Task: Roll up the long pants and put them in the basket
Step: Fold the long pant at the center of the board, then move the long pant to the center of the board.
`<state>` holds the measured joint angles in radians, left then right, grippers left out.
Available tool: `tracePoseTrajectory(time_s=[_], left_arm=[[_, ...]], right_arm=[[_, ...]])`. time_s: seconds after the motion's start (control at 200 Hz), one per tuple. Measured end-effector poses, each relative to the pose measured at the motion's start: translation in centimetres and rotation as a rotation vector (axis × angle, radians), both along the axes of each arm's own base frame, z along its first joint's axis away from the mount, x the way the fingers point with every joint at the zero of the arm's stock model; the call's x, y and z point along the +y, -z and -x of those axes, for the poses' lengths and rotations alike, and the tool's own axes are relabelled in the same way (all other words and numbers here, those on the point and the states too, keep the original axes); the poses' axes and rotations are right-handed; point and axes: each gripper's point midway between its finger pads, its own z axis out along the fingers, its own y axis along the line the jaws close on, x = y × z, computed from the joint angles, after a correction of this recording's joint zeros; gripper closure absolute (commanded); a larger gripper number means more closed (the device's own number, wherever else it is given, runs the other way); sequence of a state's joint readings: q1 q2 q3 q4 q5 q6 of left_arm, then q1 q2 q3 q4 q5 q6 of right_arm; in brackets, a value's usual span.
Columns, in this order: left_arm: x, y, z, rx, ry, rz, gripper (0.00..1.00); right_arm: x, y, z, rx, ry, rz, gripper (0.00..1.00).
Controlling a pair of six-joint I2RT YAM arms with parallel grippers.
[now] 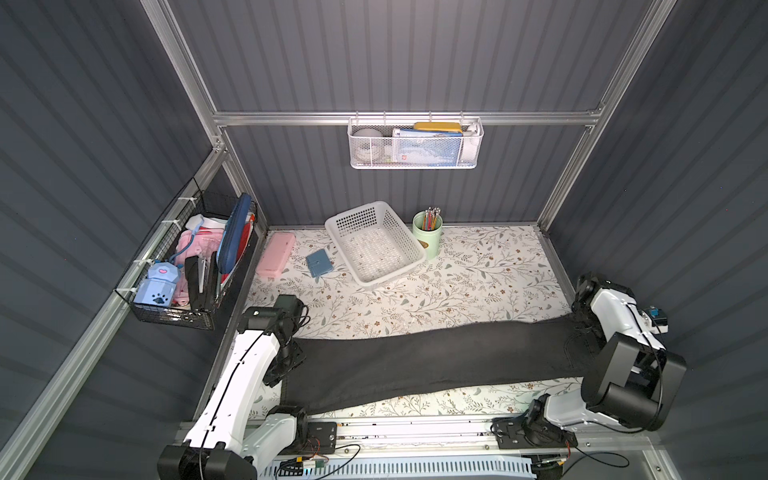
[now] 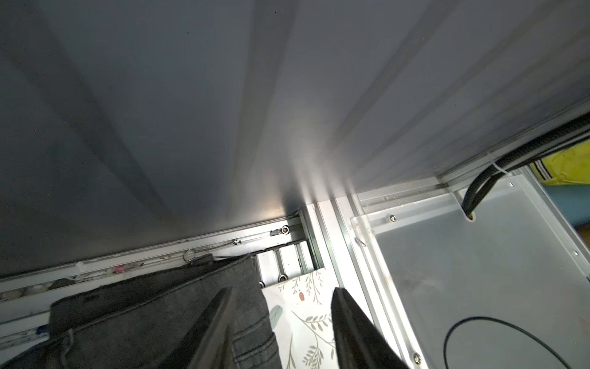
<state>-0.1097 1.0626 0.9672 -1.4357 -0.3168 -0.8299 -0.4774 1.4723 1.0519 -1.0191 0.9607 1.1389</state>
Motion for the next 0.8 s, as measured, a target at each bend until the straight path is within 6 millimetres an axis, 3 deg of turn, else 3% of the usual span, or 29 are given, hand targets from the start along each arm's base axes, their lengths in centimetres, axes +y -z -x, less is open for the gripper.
tracePoseTrajectory(time_s=[0.075,0.18,0.245,0.33,0.415,0.56,0.801], left_arm=[[-0.1,-1.4,-2.0,-0.068,0.023,-0.001,0.61],[-1.1,-2.5,-5.9,-0.171,0.065,0.040,0.72],[-2.5,-1.7,-8.1,-0.200,0.094,0.103,0.77],[-4.7,0.5,-9.8,-0.186,0.140,0.191,0.80],[-6.6,2.8,-10.0,-0.147,0.187,0.263,0.81],[-8.6,5.9,-8.9,-0.065,0.240,0.371,0.85],[-9.5,8.8,-8.2,0.041,0.318,0.406,0.84]], right_arm=[[-0.1,-0.2,-2.3,-0.010,-0.084,0.000,0.53],[1.3,0.3,-7.2,-0.051,-0.280,-0.041,0.59],[3.1,1.1,-10.1,-0.092,-0.397,-0.100,0.63],[5.4,2.9,-12.0,-0.115,-0.481,-0.206,0.63],[6.9,4.6,-11.9,-0.130,-0.498,-0.299,0.63],[9.1,7.6,-9.1,-0.089,-0.495,-0.434,0.63],[10.2,10.4,-7.7,0.002,-0.445,-0.561,0.62]])
